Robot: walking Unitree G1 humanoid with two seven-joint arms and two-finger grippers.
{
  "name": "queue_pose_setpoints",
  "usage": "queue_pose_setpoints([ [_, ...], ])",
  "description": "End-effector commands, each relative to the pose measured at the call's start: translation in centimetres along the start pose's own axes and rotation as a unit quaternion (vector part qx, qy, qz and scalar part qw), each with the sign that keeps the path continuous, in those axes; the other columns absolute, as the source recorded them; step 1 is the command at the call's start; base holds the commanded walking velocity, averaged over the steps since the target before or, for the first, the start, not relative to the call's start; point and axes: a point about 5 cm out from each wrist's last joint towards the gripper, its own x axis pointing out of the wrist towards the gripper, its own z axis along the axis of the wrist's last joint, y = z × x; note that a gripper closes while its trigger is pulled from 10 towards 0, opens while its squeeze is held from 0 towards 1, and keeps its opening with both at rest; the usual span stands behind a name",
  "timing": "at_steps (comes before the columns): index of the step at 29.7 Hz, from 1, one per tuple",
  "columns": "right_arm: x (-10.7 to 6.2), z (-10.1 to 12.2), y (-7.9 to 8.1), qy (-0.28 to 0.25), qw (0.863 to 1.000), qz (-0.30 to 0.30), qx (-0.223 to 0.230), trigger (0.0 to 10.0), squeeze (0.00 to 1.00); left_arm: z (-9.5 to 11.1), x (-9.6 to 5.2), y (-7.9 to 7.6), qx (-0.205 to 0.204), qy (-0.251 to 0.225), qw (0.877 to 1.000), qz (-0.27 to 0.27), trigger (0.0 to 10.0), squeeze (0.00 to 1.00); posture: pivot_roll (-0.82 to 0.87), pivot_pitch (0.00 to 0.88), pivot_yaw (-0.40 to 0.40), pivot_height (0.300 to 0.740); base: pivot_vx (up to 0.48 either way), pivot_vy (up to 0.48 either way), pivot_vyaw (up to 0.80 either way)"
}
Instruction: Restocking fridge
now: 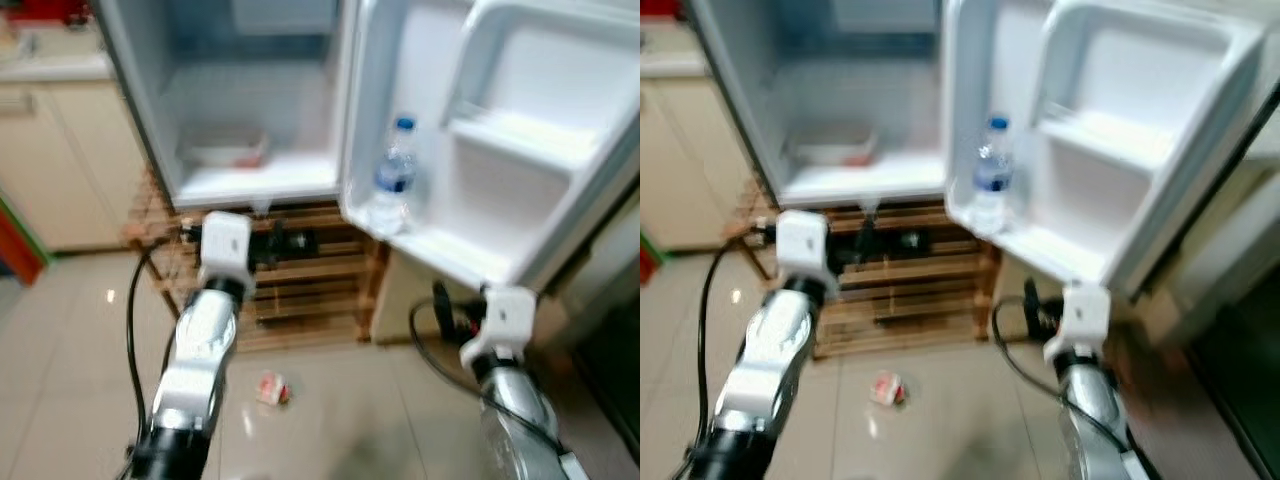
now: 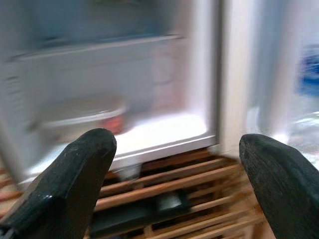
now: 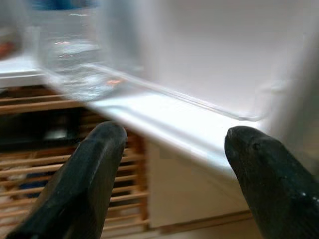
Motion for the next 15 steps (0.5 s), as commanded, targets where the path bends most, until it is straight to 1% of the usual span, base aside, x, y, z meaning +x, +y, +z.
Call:
queue_pose_setpoints([
  [1, -0.6, -0.6, -1.2, 0.012, 1.000, -0.017, -0.008, 10.0, 0.07, 0.8, 0.1, -1.0, -0.003, -0.019, 1.000, -0.017, 10.0, 0.00, 0.00, 0.000, 0.011, 0.740, 0.000, 0.000, 0.00],
  [2, -1.1, -1.0, -1.5, 0.021, 1.000, -0.017, -0.012, 10.0, 0.07, 0.8, 0.1, -0.9, -0.006, -0.020, 1.000, -0.015, 10.0, 0.00, 0.00, 0.000, 0.011, 0.740, 0.000, 0.000, 0.00],
  [3, -1.1, -1.0, -1.5, 0.021, 1.000, -0.017, -0.012, 10.0, 0.07, 0.8, 0.1, -0.9, -0.006, -0.020, 1.000, -0.015, 10.0, 0.00, 0.00, 0.000, 0.011, 0.740, 0.000, 0.000, 0.00],
  [7, -2.7, -2.2, -2.4, 0.035, 0.999, -0.022, -0.014, 10.0, 0.07, 0.7, 0.1, -0.7, -0.006, -0.015, 1.000, -0.013, 10.0, 0.00, -0.01, 0.006, 0.011, 0.740, 0.000, 0.000, 0.00],
  [8, -2.7, -2.2, -2.4, 0.035, 0.999, -0.022, -0.014, 10.0, 0.07, 0.7, 0.1, -0.7, -0.006, -0.015, 1.000, -0.013, 10.0, 0.00, -0.01, 0.006, 0.011, 0.740, 0.000, 0.000, 0.00],
  [9, -3.3, -2.6, -2.8, 0.043, 0.999, -0.026, -0.020, 10.0, 0.07, 0.7, 0.1, -0.7, -0.004, -0.017, 1.000, -0.011, 10.0, 0.00, -0.01, 0.006, 0.011, 0.740, 0.000, 0.000, 0.00],
  [10, -3.5, -3.0, -3.2, 0.051, 0.998, -0.033, -0.024, 10.0, 0.07, 0.7, 0.1, -0.6, -0.003, -0.015, 1.000, -0.009, 10.0, 0.00, -0.01, 0.008, 0.012, 0.740, 0.000, 0.000, 0.00],
  [11, -3.5, -3.0, -3.2, 0.051, 0.998, -0.033, -0.024, 10.0, 0.07, 0.7, 0.1, -0.6, -0.003, -0.015, 1.000, -0.009, 10.0, 0.00, -0.01, 0.008, 0.012, 0.740, 0.000, 0.000, 0.00],
  [12, -3.7, -3.3, -3.4, 0.057, 0.997, -0.038, -0.028, 10.0, 0.07, 0.6, 0.1, -0.6, -0.003, -0.014, 1.000, -0.008, 10.0, 0.00, -0.01, 0.008, 0.012, 0.740, 0.000, 0.000, 0.00],
  [13, -3.7, -3.6, -4.0, 0.064, 0.996, -0.052, -0.031, 10.0, 0.07, 0.5, 0.1, -0.5, -0.005, -0.012, 1.000, -0.005, 10.0, 0.00, -0.01, 0.007, 0.012, 0.740, 0.000, 0.000, 0.00],
  [14, -3.7, -3.6, -4.0, 0.064, 0.996, -0.052, -0.031, 10.0, 0.07, 0.5, 0.1, -0.5, -0.005, -0.012, 1.000, -0.005, 10.0, 0.00, -0.01, 0.007, 0.012, 0.740, 0.000, 0.000, 0.00],
  [15, -3.4, -4.3, -5.2, 0.075, 0.994, -0.073, -0.039, 10.0, 0.07, 0.3, 0.2, -0.4, -0.008, -0.008, 1.000, -0.001, 10.0, 0.00, -0.01, 0.004, 0.011, 0.740, 0.000, 0.000, 0.00],
])
